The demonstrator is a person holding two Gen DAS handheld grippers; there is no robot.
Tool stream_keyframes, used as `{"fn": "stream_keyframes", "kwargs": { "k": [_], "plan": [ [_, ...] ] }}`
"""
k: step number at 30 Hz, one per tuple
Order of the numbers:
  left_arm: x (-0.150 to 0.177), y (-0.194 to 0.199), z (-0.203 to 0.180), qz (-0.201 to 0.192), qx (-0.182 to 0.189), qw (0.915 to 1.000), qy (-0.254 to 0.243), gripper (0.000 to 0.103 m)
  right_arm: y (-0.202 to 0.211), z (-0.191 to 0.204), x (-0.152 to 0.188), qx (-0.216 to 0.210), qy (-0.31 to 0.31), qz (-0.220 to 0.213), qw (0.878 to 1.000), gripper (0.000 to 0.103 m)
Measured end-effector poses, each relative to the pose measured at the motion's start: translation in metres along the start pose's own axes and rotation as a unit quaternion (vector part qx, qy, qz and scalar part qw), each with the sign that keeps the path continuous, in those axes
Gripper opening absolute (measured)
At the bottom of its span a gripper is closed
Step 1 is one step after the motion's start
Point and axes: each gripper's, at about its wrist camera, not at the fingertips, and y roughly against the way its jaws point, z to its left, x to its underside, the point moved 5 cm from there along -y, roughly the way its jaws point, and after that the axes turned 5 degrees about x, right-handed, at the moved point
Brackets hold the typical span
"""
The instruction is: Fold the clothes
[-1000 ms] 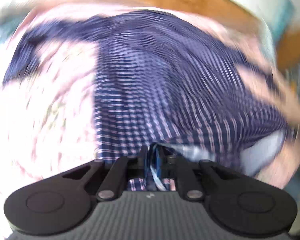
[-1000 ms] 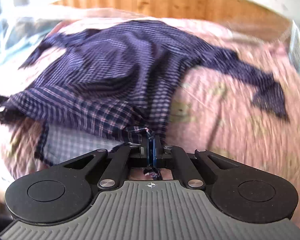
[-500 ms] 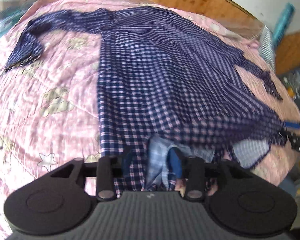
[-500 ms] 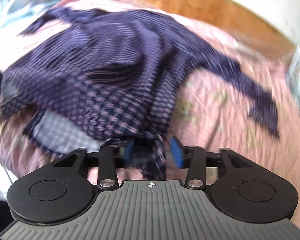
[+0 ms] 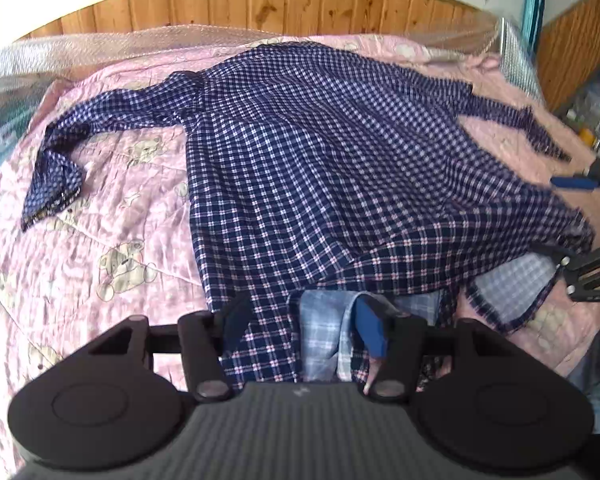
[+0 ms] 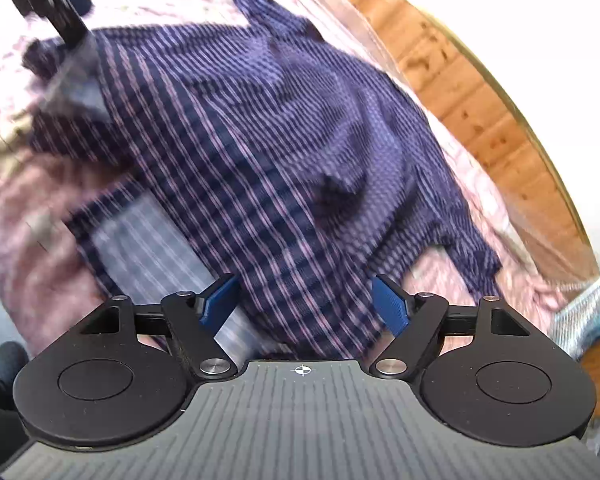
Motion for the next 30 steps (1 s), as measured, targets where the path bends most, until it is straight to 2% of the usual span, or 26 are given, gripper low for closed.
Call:
{"fn": "stream_keyframes", "kwargs": {
  "k": [4,7,11,13,16,18,20,25,27,28,30],
  "plan": [
    [0.003,0.006,0.021,-0.012,0.030,0.9975,0.063,0.062,0.001,-0.007,0.019,-0.004,-0.012,0.014,1.000,0.075],
    [0.005,0.007,0.034,-0.016,0.049,0.9931,0.105,0.062,0.011,-0.003,0.010,-0.019,-0.003,-0.012,1.000,0.075],
    [0.008,-0.019,0.022,0.018,0.042,0.9960,0.077,0.062,0.028,0.027,-0.026,-0.079,0.037,-0.070,0.994,0.076],
    [0.009,-0.030,0.015,0.028,0.035,0.9972,0.060,0.060,0.028,0.050,-0.044,-0.108,0.072,-0.085,0.988,0.074],
    [0.011,-0.036,0.001,0.035,0.029,0.9986,0.028,0.060,0.016,0.078,-0.062,-0.127,0.123,-0.083,0.981,0.055],
    [0.013,-0.036,-0.006,0.036,0.019,0.9992,0.005,0.060,0.007,0.083,-0.071,-0.126,0.134,-0.068,0.981,0.021],
    [0.015,-0.034,-0.007,0.035,0.008,0.9993,-0.006,0.060,0.013,0.069,-0.080,-0.121,0.101,-0.073,0.985,0.005],
    [0.017,-0.028,0.006,0.016,-0.008,0.9995,0.026,0.063,0.039,0.028,-0.101,-0.118,0.011,-0.097,0.988,0.001],
    [0.015,-0.028,0.010,0.008,0.000,0.9991,0.042,0.063,0.048,0.015,-0.108,-0.118,-0.024,-0.109,0.987,0.000],
    [0.013,-0.028,0.010,0.005,0.006,0.9990,0.044,0.063,0.050,0.007,-0.111,-0.116,-0.041,-0.115,0.986,0.000],
    [0.007,-0.025,0.007,-0.001,-0.011,0.9995,0.030,0.063,0.054,-0.005,-0.114,-0.117,-0.076,-0.122,0.983,0.000]
  ]
}}
